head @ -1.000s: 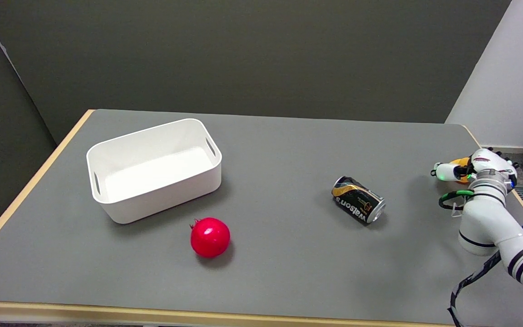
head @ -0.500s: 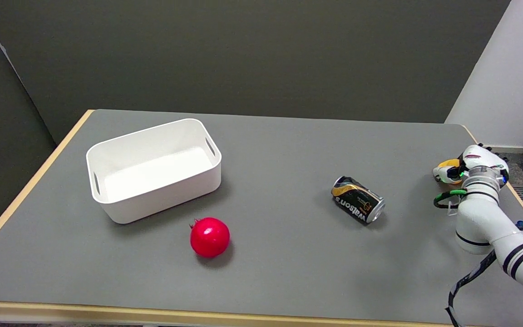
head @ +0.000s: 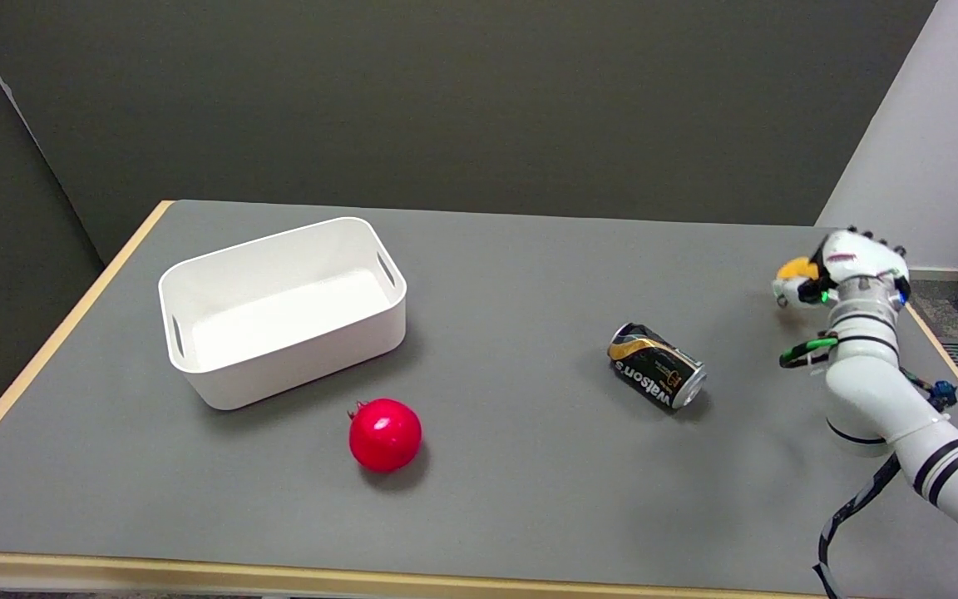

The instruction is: Pick up the yellow duck.

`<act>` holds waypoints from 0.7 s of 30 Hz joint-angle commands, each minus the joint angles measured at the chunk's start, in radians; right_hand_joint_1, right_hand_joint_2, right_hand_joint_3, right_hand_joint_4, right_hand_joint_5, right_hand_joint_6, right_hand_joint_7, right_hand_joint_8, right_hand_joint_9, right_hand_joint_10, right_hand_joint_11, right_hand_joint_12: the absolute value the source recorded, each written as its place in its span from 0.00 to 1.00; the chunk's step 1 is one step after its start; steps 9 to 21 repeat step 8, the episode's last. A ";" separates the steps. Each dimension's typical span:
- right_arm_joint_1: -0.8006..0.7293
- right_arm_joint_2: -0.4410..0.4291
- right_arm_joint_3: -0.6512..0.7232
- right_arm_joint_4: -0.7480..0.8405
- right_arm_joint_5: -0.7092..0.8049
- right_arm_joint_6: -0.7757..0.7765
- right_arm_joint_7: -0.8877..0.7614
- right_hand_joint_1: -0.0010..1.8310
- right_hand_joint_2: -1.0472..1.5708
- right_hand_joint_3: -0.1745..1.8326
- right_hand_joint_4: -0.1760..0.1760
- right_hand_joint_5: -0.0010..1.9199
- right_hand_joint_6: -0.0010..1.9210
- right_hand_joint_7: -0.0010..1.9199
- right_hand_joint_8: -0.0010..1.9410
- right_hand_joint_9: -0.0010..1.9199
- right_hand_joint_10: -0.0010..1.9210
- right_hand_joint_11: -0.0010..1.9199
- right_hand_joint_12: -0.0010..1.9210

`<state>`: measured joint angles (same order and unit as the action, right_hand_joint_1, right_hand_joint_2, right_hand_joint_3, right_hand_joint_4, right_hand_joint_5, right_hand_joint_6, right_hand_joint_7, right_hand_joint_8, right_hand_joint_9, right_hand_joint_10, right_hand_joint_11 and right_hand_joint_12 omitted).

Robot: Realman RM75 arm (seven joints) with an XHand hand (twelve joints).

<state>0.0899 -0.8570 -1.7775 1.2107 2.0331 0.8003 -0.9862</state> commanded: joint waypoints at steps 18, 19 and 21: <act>0.308 -0.045 -0.250 0.250 -0.513 -0.244 0.339 0.65 0.87 0.14 0.00 0.27 0.77 0.45 0.73 0.40 0.68 0.30 0.89; 0.308 -0.045 -0.250 0.250 -0.513 -0.244 0.339 0.65 0.87 0.14 0.00 0.27 0.77 0.45 0.73 0.40 0.68 0.30 0.89; 0.308 -0.045 -0.250 0.250 -0.513 -0.244 0.339 0.65 0.87 0.14 0.00 0.27 0.77 0.45 0.73 0.40 0.68 0.30 0.89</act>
